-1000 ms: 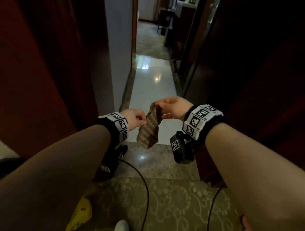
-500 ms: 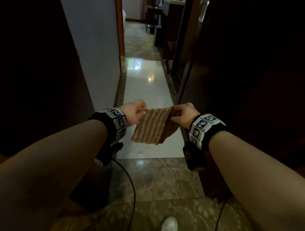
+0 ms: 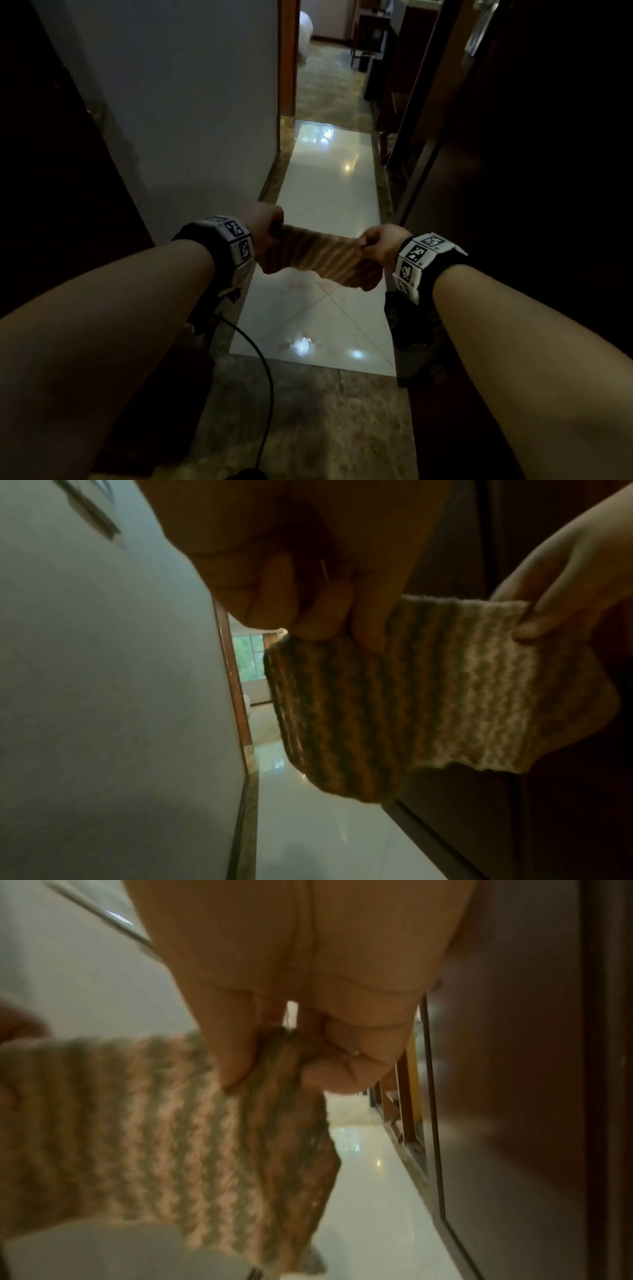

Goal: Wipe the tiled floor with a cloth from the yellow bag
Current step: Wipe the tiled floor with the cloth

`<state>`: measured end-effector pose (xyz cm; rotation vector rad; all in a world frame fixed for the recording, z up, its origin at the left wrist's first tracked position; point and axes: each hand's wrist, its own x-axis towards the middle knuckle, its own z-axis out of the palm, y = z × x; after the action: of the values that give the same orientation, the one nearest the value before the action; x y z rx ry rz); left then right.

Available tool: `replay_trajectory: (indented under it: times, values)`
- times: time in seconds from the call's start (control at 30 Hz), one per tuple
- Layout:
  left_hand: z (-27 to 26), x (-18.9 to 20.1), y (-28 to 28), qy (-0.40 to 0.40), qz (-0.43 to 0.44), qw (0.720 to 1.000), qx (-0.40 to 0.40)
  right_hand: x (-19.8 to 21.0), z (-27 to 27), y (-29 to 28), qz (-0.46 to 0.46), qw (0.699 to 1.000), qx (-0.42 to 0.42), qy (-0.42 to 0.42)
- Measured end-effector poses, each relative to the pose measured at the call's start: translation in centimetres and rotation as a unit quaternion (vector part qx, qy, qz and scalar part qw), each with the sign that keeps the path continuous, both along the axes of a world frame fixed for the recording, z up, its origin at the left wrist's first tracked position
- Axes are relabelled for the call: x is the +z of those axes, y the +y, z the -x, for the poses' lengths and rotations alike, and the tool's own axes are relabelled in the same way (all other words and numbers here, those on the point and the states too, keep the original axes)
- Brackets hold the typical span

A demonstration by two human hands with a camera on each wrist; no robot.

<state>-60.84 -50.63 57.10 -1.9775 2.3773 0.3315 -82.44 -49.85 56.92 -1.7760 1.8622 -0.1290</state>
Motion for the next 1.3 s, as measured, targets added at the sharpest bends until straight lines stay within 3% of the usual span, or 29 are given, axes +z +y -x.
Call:
replay_trajectory:
  times: [0.37,0.53,0.67,0.83,1.17,1.3]
  values:
    - [-1.8,-6.7,-13.2,0.017,-0.110,0.994,-0.020,-7.3,0.7,-14.2,-0.070,0.997,0.010,-0.019]
    - [-3.5,-11.9,-20.9,0.038,-0.177,0.983,-0.007,-12.2,-0.6,-21.5,-0.120,0.992,0.037,-0.003]
    - [-4.4,-17.8,-25.5,0.037,-0.221,0.974,0.012,-18.2,-1.8,-26.0,-0.172,0.984,0.034,-0.036]
    - [-5.6,-29.9,-28.7,0.023,-0.263,0.964,0.038,-29.8,-3.1,-29.3,-0.223,0.972,0.054,-0.049]
    - [-6.6,-60.7,-27.6,-0.011,-0.375,0.924,0.073,-62.6,-5.0,-29.7,-0.368,0.907,0.196,0.063]
    - [-8.8,-72.2,-25.7,-0.013,-0.354,0.928,0.117,-73.4,-5.9,-28.5,-0.281,0.932,0.202,0.104]
